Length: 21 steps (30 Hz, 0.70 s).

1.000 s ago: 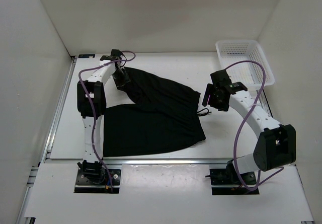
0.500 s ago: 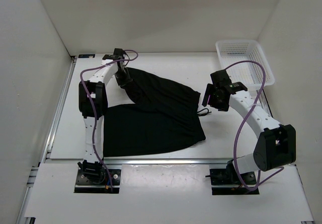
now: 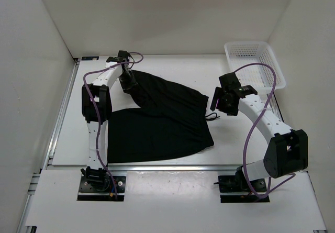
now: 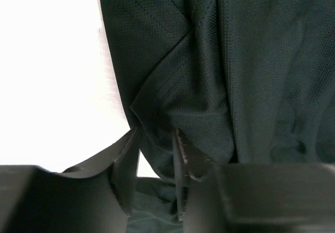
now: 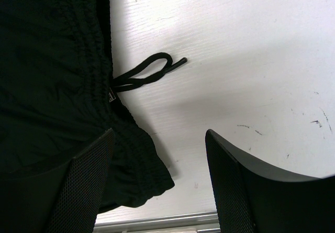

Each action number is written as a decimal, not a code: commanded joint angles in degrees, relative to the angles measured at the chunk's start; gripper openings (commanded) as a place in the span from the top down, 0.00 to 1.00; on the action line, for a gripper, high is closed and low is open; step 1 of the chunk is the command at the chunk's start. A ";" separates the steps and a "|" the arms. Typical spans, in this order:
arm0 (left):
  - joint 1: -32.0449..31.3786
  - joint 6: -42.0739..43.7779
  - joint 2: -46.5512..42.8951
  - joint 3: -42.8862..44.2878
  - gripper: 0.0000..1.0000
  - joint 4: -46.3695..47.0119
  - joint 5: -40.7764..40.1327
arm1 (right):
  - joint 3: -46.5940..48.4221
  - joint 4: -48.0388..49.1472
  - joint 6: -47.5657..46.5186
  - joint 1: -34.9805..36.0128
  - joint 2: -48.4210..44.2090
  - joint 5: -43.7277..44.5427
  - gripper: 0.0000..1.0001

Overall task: Fold and stack the shorts
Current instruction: Flatten the shorts out

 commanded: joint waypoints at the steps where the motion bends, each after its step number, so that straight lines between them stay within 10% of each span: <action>1: 0.03 0.30 0.70 0.87 0.59 0.53 -0.97 | 0.27 -0.04 0.21 0.22 -1.29 0.10 0.25; 10: 0.03 0.30 2.45 1.49 0.57 0.53 -0.97 | 0.27 -0.04 0.21 0.22 -1.29 0.10 0.25; 17: 0.03 0.30 0.97 0.96 0.89 0.53 -2.02 | 0.27 -0.04 0.74 0.22 -1.29 0.10 0.25; 21: 0.03 0.30 -2.11 0.96 0.89 0.53 -2.56 | 0.27 -0.57 0.74 0.22 -1.29 0.10 0.25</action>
